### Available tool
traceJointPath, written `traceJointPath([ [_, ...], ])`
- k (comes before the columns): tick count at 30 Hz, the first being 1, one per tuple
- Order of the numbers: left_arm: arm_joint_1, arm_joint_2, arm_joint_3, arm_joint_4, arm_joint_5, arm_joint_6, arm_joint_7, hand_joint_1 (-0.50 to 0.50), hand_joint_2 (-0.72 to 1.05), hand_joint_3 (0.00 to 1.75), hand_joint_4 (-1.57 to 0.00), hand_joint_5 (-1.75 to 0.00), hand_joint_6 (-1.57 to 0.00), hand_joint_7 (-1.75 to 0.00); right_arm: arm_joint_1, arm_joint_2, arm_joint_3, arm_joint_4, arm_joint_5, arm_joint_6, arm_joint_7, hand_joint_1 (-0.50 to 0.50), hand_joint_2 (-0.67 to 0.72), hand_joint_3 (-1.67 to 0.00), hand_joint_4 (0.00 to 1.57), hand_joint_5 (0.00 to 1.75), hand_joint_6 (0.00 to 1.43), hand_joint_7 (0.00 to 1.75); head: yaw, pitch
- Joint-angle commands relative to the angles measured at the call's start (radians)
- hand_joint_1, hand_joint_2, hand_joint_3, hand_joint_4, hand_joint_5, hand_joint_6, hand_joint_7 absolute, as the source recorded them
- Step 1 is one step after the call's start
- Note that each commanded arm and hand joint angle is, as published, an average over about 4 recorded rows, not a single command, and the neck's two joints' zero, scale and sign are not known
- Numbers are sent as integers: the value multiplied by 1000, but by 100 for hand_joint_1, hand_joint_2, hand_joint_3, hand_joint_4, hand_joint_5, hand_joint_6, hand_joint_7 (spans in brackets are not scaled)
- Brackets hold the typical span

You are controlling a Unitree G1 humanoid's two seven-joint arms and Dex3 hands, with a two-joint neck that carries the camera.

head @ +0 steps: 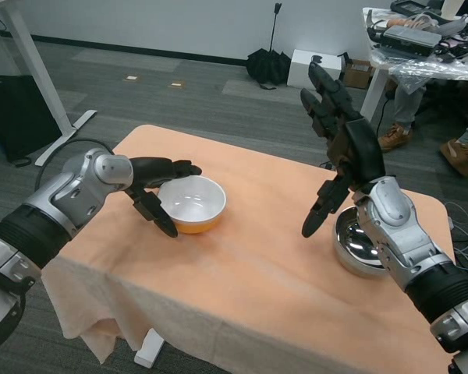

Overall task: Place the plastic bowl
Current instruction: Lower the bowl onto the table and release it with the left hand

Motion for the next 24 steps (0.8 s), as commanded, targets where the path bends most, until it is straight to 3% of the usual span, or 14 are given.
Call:
traceJointPath([
  [1, 30, 6, 13, -9, -14, -3, 15, -50, 63, 9, 0, -41, -24, -40, 0, 2, 6, 4, 6, -14, -6, -46, 60, 0, 0, 0, 0, 0, 7, -2],
  [4, 36, 8, 18, -12, -24, -8, 17, -50, 69, 9, 0, -36, -3, -14, 0, 2, 6, 4, 7, -14, -6, -46, 60, 0, 0, 0, 0, 0, 15, 0],
  [6, 39, 8, 21, -12, -37, -8, 17, -50, 69, 9, 0, -28, 0, 0, 0, 2, 7, 4, 7, -14, -6, -46, 60, 0, 0, 0, 0, 0, 17, 1],
  [10, 43, 8, 21, -12, -47, -7, 16, -50, 100, 9, 0, -21, 0, 0, 0, 2, 7, 4, 7, -14, -6, -46, 60, 0, 0, 0, 0, 0, 16, 1],
  [12, 47, 8, 21, -13, -49, -7, 16, -50, 105, 9, 0, -18, 0, 0, 1, 2, 7, 4, 7, -14, -6, -46, 60, 0, 0, 0, 0, 0, 16, 2],
  [19, 70, 8, 37, -20, -53, -52, 41, -50, 100, 9, 0, -10, 0, 0, 4, 2, 5, 3, 7, -14, -6, -46, 60, 0, 0, 0, 0, 0, 17, 5],
  [24, 90, 9, 45, -26, -37, -128, 62, -50, 78, 7, 0, -15, 0, 0, 4, 2, 7, 3, 7, -14, -6, -46, 60, 0, 0, 0, 0, 0, 17, 5],
])
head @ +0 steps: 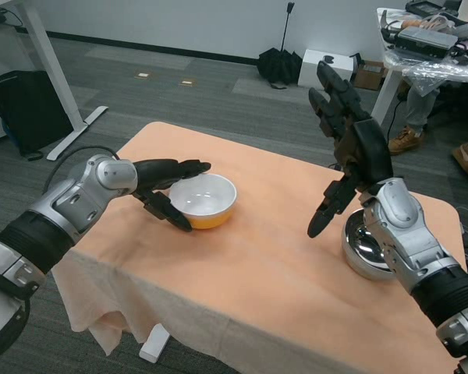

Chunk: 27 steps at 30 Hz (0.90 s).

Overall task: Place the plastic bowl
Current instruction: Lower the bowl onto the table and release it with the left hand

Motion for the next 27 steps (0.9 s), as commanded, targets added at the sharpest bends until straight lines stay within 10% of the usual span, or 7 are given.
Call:
traceJointPath([
  [1, 34, 8, 13, -13, 20, -59, 24, -50, 74, 7, 0, -18, 0, 0, 4, 2, 6, 3, 6, -13, -6, -46, 60, 0, 0, 0, 0, 0, 0, 0],
  [6, 52, 19, 29, -16, 24, -162, 85, -50, 105, 4, 0, -21, 0, 0, 5, 2, 6, 3, 6, -13, -6, -46, 60, 0, 0, 0, 0, 0, 7, 7],
  [27, 90, 9, 110, -8, 26, -268, 159, -46, 91, 9, 0, -41, 0, 0, 5, 2, 13, 4, 8, -13, -6, -46, 60, 0, 0, 0, 0, 0, 17, -4],
])
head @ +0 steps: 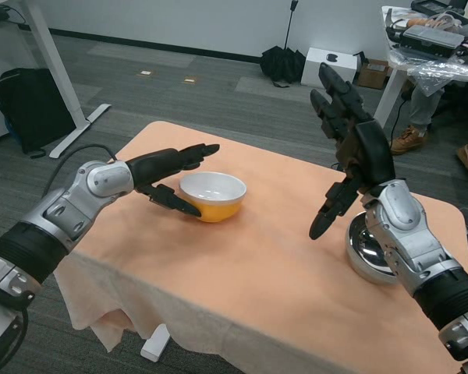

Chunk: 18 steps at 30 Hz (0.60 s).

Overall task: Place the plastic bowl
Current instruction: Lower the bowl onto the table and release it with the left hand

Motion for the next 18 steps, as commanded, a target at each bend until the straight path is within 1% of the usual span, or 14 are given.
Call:
traceJointPath([
  [1, 21, 1, 26, 4, 52, -47, 29, -46, 89, 9, 0, -41, 0, 0, 5, 2, 5, 3, 8, -12, -6, -46, 60, 0, 0, 0, 0, 0, 0, 0],
  [2, 22, 0, 33, 4, 56, -64, 38, -46, 87, 9, 0, -41, 0, 0, 5, 2, 5, 3, 9, -12, -6, -46, 60, 0, 0, 0, 0, 0, 0, 0],
  [7, 29, -4, 57, 6, 56, -139, 75, -45, 87, 9, 0, -41, 0, 0, 5, 2, 6, 3, 9, -13, -5, -46, 60, 0, 0, 0, 0, 0, 1, -4],
  [8, 31, -5, 59, 6, 48, -148, 76, -44, 87, 9, 0, -41, 0, 0, 5, 2, 6, 3, 9, -14, -6, -46, 60, 0, 0, 0, 0, 0, 2, -4],
  [11, 35, -6, 62, 6, 26, -162, 76, -44, 87, 9, 0, -33, 0, 0, 5, 2, 6, 3, 9, -14, -6, -46, 60, 0, 0, 0, 0, 0, 1, -4],
  [13, 43, -9, 65, 6, -31, -170, 76, -43, 87, 9, 0, -31, 0, 0, 5, 2, 6, 3, 9, -15, -6, -46, 60, 0, 0, 0, 0, 0, 0, -4],
  [15, 56, -15, 75, 5, -116, -185, 74, -43, 87, 9, 0, -31, 0, 0, 6, 2, 6, 3, 10, -16, -6, -46, 60, 0, 0, 0, 0, 0, -1, -3],
  [18, 72, -28, 100, -5, -194, -194, 72, -43, 87, 9, 0, -31, 0, 0, 6, 2, 5, 3, 11, -16, -6, -46, 60, 0, 0, 0, 0, 0, -2, -1],
])
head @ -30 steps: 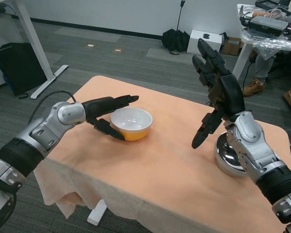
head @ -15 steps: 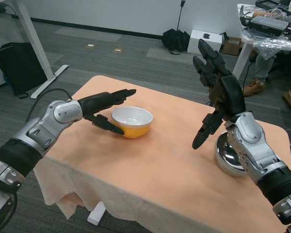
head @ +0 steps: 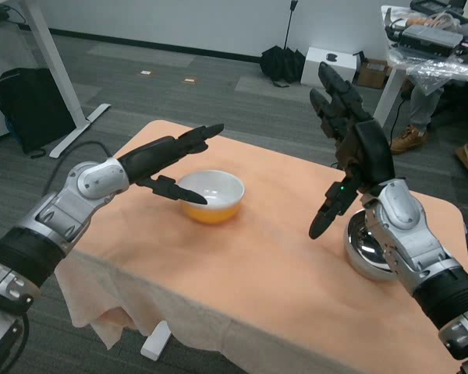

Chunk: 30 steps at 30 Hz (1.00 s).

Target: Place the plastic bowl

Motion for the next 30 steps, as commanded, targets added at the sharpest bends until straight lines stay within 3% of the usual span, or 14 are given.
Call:
traceJointPath([
  [1, 36, -18, 41, -14, -94, -18, 4, -43, 87, 9, 0, -31, 0, 0, 6, 2, 2, 2, 8, -14, -6, -46, 60, 0, 0, 0, 0, 0, -1, 2],
  [5, 64, -42, 76, -45, -234, -42, 21, -43, 96, 9, 0, -41, 0, 0, 8, 2, 1, 2, 9, -17, -6, -46, 60, 0, 0, 0, 0, 0, 1, 7],
  [10, 96, -88, 124, -68, -407, -108, 86, -44, 105, 9, 0, -31, 0, 0, 8, 3, 1, 4, 11, -20, -6, -46, 60, 0, 0, 0, 0, 0, -2, 21],
  [15, 123, -150, 200, -108, -468, -173, 131, -45, 105, 9, 0, -21, 0, 0, 9, 3, 0, 4, 12, -23, -6, -46, 60, 0, 0, 0, 0, 0, -8, 43],
  [18, 144, -216, 251, -149, -545, -270, 140, -45, 105, 9, 0, -21, 0, 0, 16, 7, -4, -1, 13, -25, -7, -46, 60, 0, 0, 0, 0, 0, -14, 64],
  [23, 189, -299, 332, -226, -526, -362, 177, -46, 105, 9, 0, -10, 0, 0, 23, 10, -13, -7, 13, -27, -8, -46, 60, 0, 0, 0, 0, 0, -9, 74],
  [30, 198, -302, 347, -222, -514, -371, 197, -46, 105, 9, 0, -10, 0, 0, 23, 7, -15, -8, 13, -36, -12, -46, 60, 0, 0, 0, 0, 0, -12, 86],
])
